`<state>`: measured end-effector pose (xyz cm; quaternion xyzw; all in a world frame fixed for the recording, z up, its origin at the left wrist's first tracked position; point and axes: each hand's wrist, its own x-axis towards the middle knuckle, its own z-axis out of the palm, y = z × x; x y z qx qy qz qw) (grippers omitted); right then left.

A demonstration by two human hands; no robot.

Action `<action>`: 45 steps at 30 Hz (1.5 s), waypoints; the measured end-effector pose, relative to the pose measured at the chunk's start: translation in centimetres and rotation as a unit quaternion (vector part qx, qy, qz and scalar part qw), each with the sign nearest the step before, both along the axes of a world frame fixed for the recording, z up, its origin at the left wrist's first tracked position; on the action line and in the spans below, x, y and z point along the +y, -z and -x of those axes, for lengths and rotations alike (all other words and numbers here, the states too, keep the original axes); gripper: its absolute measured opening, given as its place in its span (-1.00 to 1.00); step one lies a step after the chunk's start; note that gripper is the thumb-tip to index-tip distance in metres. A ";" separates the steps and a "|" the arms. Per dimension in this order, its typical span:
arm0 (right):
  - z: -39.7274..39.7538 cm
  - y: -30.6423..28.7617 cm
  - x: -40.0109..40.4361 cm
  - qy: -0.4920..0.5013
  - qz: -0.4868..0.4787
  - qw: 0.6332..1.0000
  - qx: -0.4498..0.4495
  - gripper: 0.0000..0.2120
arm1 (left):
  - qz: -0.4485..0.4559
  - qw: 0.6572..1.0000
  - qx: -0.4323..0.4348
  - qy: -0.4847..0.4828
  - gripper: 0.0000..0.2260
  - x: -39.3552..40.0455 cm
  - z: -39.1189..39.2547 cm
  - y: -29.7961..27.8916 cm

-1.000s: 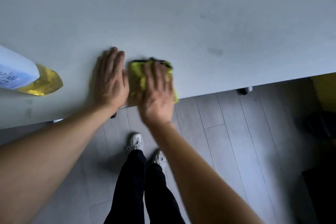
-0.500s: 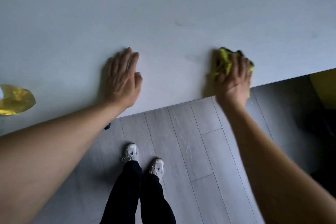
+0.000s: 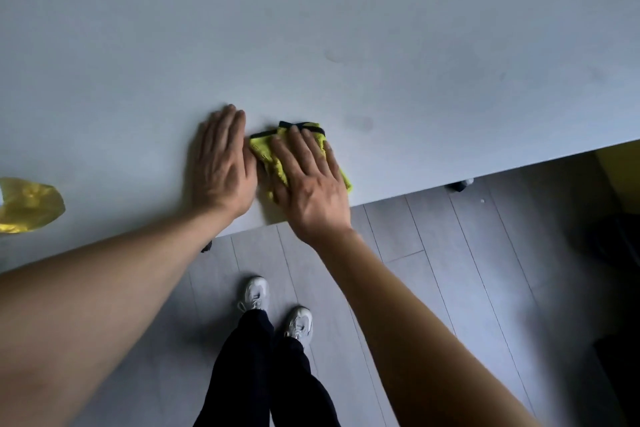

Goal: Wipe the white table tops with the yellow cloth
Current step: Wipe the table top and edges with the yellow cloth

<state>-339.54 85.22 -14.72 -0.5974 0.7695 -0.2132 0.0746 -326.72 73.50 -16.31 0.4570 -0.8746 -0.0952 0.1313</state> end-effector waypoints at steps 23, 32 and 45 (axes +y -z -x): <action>2.5 0.2 -6.5 0.050 -0.031 0.998 0.024 -0.40 | 0.005 0.999 -0.031 -0.012 -0.47 -0.2 0.7 -1.0; 16.9 0.8 -8.0 0.213 -0.054 0.975 0.023 -0.39 | -0.002 0.998 -0.055 -0.014 -0.46 -0.2 0.9 -1.2; 5.3 -0.1 -13.0 0.018 -0.027 0.999 0.017 -0.37 | -0.027 0.998 -0.057 -0.031 -0.48 -0.2 1.2 -1.6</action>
